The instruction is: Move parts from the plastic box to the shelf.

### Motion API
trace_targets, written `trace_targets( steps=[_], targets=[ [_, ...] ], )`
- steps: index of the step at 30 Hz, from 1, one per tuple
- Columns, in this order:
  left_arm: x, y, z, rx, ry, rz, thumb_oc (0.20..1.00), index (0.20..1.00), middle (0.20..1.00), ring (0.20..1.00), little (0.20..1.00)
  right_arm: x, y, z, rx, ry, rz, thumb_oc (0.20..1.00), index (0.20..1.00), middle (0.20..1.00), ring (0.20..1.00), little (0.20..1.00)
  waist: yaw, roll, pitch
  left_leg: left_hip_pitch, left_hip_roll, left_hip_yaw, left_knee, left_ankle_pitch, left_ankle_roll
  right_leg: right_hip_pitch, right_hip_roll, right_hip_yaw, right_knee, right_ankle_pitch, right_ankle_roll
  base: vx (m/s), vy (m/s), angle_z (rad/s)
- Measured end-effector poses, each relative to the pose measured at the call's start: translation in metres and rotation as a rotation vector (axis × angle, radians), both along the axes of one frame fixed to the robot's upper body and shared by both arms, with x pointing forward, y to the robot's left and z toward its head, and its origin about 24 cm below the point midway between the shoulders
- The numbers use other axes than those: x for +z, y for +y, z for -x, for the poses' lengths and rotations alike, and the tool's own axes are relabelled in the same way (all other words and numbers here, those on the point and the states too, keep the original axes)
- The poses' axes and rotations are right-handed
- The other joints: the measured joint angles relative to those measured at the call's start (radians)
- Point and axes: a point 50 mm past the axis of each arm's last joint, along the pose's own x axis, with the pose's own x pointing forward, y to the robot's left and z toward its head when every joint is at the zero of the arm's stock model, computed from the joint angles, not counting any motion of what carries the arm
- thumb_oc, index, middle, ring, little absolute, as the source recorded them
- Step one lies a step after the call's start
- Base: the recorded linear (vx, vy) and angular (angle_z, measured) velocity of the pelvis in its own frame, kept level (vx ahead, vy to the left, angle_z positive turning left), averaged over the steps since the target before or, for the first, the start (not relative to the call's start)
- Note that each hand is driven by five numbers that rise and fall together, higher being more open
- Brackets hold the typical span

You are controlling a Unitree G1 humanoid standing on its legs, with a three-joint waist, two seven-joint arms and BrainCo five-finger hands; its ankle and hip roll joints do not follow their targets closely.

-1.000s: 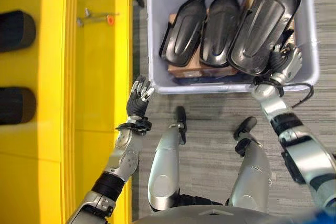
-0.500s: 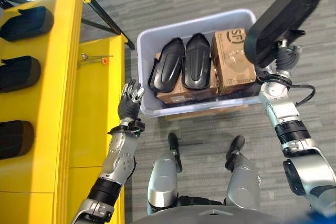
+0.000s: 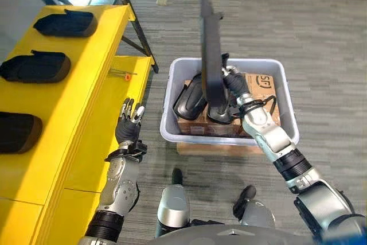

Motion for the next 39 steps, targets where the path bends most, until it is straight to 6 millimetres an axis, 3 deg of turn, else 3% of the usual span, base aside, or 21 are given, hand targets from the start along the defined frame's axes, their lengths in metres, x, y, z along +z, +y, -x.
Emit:
trace_targets(
  steps=[4,10,11,13,14,16,19,22,23,24,27,28,30,33,39],
  targets=[
    [0.002,0.002,0.000,0.007,0.003,-0.055,1.000,1.000,1.000,1.000,1.000,-0.001,0.011,0.004,0.074,0.019,-0.003,0.200,0.200,0.200,0.200,0.200,0.046,-0.011,-0.004,-0.057,-0.025,-0.023,0.065,-0.030,0.018,0.015,-0.024,-0.024,-0.037,0.028,0.015,-0.07,0.233,0.22],
    [0.012,0.003,-0.010,-0.033,-0.016,-0.126,1.000,1.000,1.000,1.000,1.000,-0.003,0.024,0.009,0.155,0.040,-0.034,0.200,0.200,0.200,0.200,0.200,0.056,-0.062,0.011,-0.179,-0.070,-0.060,0.233,-0.120,0.062,0.022,-0.064,-0.052,-0.092,0.065,0.033,-0.02,0.246,0.24],
    [0.012,0.002,-0.011,-0.056,-0.009,-0.138,1.000,1.000,1.000,1.000,1.000,-0.008,0.021,0.010,0.155,0.060,-0.041,0.200,0.200,0.200,0.200,0.200,0.039,-0.092,0.003,-0.209,-0.106,-0.076,0.262,-0.143,0.089,0.030,-0.083,-0.034,-0.111,0.062,0.030,0.11,0.216,0.58],
    [0.014,-0.003,-0.014,-0.081,-0.016,-0.170,1.000,1.000,1.000,1.000,1.000,-0.017,0.013,0.015,0.133,0.086,-0.054,0.200,0.200,0.200,0.200,0.200,0.022,-0.113,-0.002,-0.242,-0.141,-0.124,0.292,-0.166,0.121,0.023,-0.078,0.073,-0.088,0.039,-0.002,0.11,0.166,0.86],
    [0.015,-0.004,-0.015,-0.087,-0.023,-0.175,1.000,1.000,1.000,1.000,1.000,-0.023,0.011,0.018,0.132,0.105,-0.062,0.200,0.200,0.200,0.200,0.200,0.016,-0.117,-0.007,-0.246,-0.151,-0.143,0.290,-0.164,0.126,0.011,-0.063,0.124,-0.056,0.028,-0.018,0.10,0.132,0.80],
    [0.015,0.000,-0.015,-0.082,-0.011,-0.184,1.000,1.000,1.000,1.000,1.000,-0.029,0.017,0.024,0.157,0.128,-0.079,0.200,0.200,0.200,0.200,0.200,0.016,-0.109,-0.009,-0.233,-0.140,-0.182,0.258,-0.148,0.145,-0.013,0.004,0.180,0.015,-0.004,0.001,0.09,0.112,0.48],
    [0.011,-0.003,-0.013,-0.090,0.011,-0.173,1.000,1.000,1.000,1.000,1.000,-0.039,0.014,0.035,0.174,0.147,-0.096,0.200,0.200,0.200,0.200,0.200,0.009,-0.091,-0.030,-0.128,-0.139,-0.227,0.066,-0.049,0.156,-0.035,0.149,0.227,0.093,-0.093,0.019,0.11,0.041,0.32],
    [0.001,-0.015,-0.010,-0.142,0.031,-0.133,1.000,1.000,1.000,1.000,1.000,-0.050,0.003,0.043,0.139,0.160,-0.109,0.200,0.200,0.200,0.200,0.200,-0.055,-0.049,-0.070,-0.052,-0.153,-0.306,-0.071,0.018,0.156,-0.040,0.294,0.306,0.024,-0.104,0.002,0.12,-0.018,0.80],
    [-0.001,-0.021,-0.009,-0.168,0.033,-0.136,1.000,1.000,1.000,1.000,1.000,-0.054,0.000,0.045,0.123,0.167,-0.118,0.200,0.200,0.200,0.200,0.200,-0.071,-0.053,-0.088,-0.048,-0.173,-0.322,-0.081,0.022,0.154,-0.039,0.309,0.334,-0.024,-0.086,-0.011,0.17,-0.053,0.92],
    [-0.007,-0.026,-0.005,-0.192,0.054,-0.134,1.000,1.000,1.000,1.000,1.000,-0.058,-0.003,0.048,0.113,0.180,-0.117,0.200,0.200,0.200,0.200,0.200,-0.070,-0.055,-0.109,-0.050,-0.203,-0.358,-0.083,0.018,0.154,-0.020,0.305,0.344,-0.062,-0.092,-0.053,0.20,-0.070,0.92],
    [-0.032,-0.046,0.009,-0.266,0.141,-0.079,1.000,1.000,1.000,1.000,1.000,-0.076,-0.018,0.057,0.061,0.235,-0.083,0.200,0.200,0.200,0.200,0.200,-0.110,0.009,-0.170,-0.041,-0.212,-0.469,-0.086,0.025,0.144,0.013,0.320,0.451,-0.021,-0.110,-0.058,0.11,-0.070,1.16],
    [-0.034,-0.046,0.011,-0.275,0.151,-0.102,1.000,1.000,1.000,1.000,1.000,-0.076,-0.018,0.057,0.060,0.234,-0.077,0.200,0.200,0.200,0.200,0.200,-0.105,0.007,-0.172,-0.030,-0.205,-0.478,-0.091,0.030,0.139,0.008,0.324,0.464,0.006,-0.127,-0.055,0.06,-0.101,0.79],
    [-0.036,-0.039,0.015,-0.288,0.181,-0.158,1.000,1.000,1.000,1.000,1.000,-0.072,-0.014,0.055,0.074,0.223,-0.088,0.200,0.200,0.200,0.200,0.200,-0.093,-0.025,-0.194,-0.036,-0.220,-0.509,-0.097,0.035,0.126,0.032,0.316,0.503,-0.025,-0.171,-0.061,0.01,-0.141,0.42],
    [-0.035,-0.034,0.013,-0.278,0.180,-0.169,1.000,1.000,1.000,1.000,1.000,-0.067,-0.006,0.053,0.093,0.202,-0.109,0.200,0.200,0.200,0.200,0.200,-0.090,-0.028,-0.203,-0.058,-0.215,-0.530,-0.096,0.046,0.102,0.051,0.328,0.487,-0.090,-0.152,-0.091,-0.03,-0.109,0.28],
    [-0.035,-0.041,0.015,-0.357,0.171,-0.165,1.000,1.000,1.000,1.000,1.000,-0.072,-0.004,0.054,0.104,0.225,-0.104,0.200,0.200,0.200,0.200,0.200,-0.067,-0.012,-0.194,-0.084,-0.201,-0.551,-0.098,0.043,0.081,0.048,0.345,0.453,-0.095,-0.151,-0.091,-0.02,-0.084,0.17]
  ],
)
